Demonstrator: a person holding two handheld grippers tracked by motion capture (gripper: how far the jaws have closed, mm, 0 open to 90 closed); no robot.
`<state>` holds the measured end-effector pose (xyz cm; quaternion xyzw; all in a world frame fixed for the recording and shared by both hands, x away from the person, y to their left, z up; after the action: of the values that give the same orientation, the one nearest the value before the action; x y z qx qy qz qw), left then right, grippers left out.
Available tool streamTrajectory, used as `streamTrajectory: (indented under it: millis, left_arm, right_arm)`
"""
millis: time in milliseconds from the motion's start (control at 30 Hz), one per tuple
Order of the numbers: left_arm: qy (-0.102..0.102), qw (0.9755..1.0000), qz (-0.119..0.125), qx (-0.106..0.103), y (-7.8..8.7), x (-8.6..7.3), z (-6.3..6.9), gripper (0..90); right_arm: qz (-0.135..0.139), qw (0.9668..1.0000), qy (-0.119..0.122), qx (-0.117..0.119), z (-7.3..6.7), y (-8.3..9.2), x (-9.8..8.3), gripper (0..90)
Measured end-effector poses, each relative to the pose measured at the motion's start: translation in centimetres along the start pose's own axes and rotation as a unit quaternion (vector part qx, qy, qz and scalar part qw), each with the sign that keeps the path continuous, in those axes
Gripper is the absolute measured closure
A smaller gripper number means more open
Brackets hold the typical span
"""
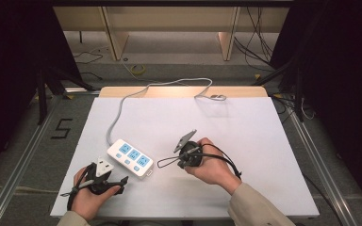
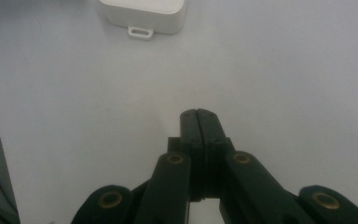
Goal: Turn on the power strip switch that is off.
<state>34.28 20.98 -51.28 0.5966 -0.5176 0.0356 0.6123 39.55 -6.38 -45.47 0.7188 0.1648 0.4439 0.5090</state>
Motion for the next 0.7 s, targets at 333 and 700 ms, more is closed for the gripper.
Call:
streamTrajectory:
  millis: [333, 700]
  left_arm:
    - [0.000, 1.0000, 0.003, 0.000, 0.0, 0.0, 0.1, 19.5]
    - [0.001, 1.0000, 0.003, 0.000, 0.0, 0.1, 0.1, 19.5]
  right_arm:
    - [0.002, 1.0000, 0.003, 0.001, -0.6, -0.1, 1.0, 90.0]
    - [-0.004, 1.0000, 0.007, 0.001, -0.9, -0.6, 1.7, 90.0]
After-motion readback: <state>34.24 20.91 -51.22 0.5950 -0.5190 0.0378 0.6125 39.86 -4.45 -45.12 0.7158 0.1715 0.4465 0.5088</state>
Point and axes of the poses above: each handheld gripper's, and its own axes: y roughly backward along the jaws, x roughly out of its top, z roughly to its right, the point moved 4 cm from there along -y, roughly forward along the jaws, and after that the axes turned 14 degrees about -y, right-handed, at the moved point
